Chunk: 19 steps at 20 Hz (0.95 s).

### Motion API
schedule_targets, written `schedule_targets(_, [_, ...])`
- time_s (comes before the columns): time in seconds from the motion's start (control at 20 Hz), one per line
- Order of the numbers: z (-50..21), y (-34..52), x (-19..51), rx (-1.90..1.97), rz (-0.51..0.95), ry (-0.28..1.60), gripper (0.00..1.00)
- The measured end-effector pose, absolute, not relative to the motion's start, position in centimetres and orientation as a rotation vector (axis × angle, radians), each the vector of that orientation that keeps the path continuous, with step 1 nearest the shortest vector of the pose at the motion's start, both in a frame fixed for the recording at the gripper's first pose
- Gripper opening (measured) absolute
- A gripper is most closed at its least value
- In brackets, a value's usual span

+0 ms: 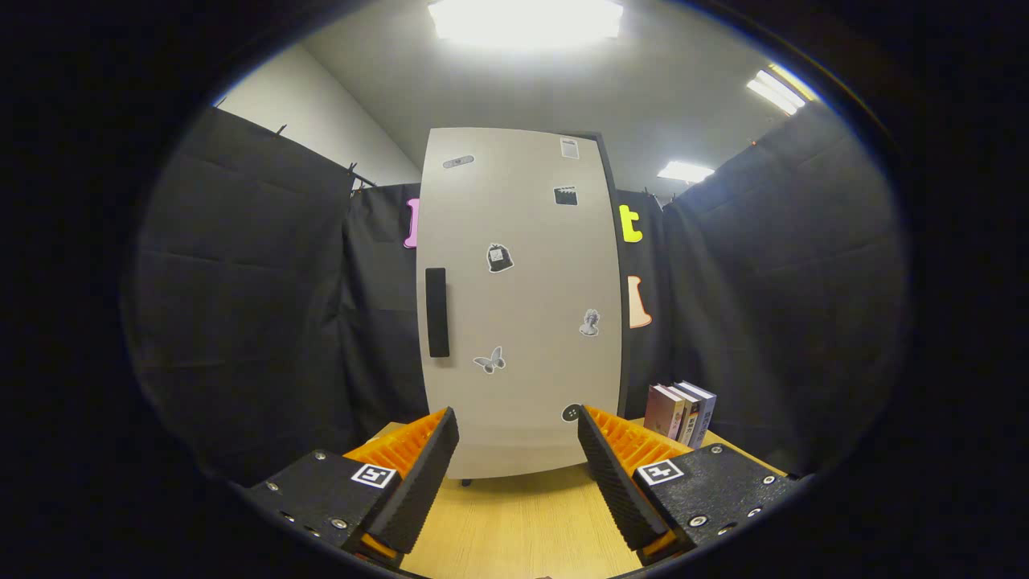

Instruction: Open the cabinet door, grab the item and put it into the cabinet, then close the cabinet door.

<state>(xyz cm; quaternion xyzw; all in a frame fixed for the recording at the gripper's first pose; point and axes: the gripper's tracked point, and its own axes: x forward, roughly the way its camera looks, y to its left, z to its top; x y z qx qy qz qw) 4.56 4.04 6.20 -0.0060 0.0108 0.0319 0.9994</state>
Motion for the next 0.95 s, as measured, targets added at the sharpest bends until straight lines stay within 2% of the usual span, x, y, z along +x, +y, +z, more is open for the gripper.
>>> schedule_targets(0.95, [6.21,4.94,4.58,-0.003,0.074,0.02,0.93])
